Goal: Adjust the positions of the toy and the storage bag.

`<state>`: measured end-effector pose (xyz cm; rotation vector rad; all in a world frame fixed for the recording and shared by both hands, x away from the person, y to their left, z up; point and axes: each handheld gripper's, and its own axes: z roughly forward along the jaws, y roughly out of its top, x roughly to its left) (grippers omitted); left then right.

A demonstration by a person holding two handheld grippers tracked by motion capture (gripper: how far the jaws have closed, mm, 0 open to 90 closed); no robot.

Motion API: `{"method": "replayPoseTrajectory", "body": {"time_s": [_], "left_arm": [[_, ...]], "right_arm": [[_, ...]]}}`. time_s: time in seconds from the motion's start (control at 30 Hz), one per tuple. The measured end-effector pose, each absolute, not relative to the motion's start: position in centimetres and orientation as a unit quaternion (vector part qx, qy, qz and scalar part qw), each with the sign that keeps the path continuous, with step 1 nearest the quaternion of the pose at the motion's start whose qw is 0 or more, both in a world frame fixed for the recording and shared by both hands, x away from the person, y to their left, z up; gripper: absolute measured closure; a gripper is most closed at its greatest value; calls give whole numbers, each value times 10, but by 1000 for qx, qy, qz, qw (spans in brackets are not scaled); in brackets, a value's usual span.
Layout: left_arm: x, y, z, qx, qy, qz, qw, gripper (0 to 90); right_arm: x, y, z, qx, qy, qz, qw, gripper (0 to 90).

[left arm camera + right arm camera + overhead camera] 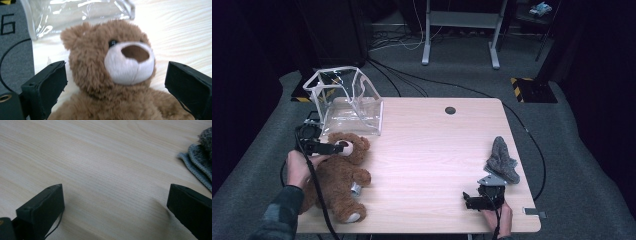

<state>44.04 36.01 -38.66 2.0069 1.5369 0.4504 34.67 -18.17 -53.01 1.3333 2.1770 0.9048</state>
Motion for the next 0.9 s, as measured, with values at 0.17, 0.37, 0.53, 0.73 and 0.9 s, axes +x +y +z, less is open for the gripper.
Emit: {"method": "replayPoseTrajectory", "body": {"time_s": [0.17, 0.37, 0.53, 0.73, 0.9], "left_arm": [[447, 344, -376, 755, 564, 178, 284, 4], [456, 330, -358, 761, 536, 203, 305, 0], [468, 327, -347, 753, 525, 216, 332, 0], [487, 325, -337, 741, 525, 217, 358, 9], [506, 323, -334, 730, 530, 222, 370, 29]], "right_arm": [[351, -183, -531, 474, 791, 331, 200, 0], [352, -183, -531, 476, 790, 330, 201, 0], [354, -181, -531, 485, 784, 331, 202, 0], [354, -181, -531, 487, 784, 328, 203, 0], [354, -179, -531, 488, 783, 329, 203, 0]]}}
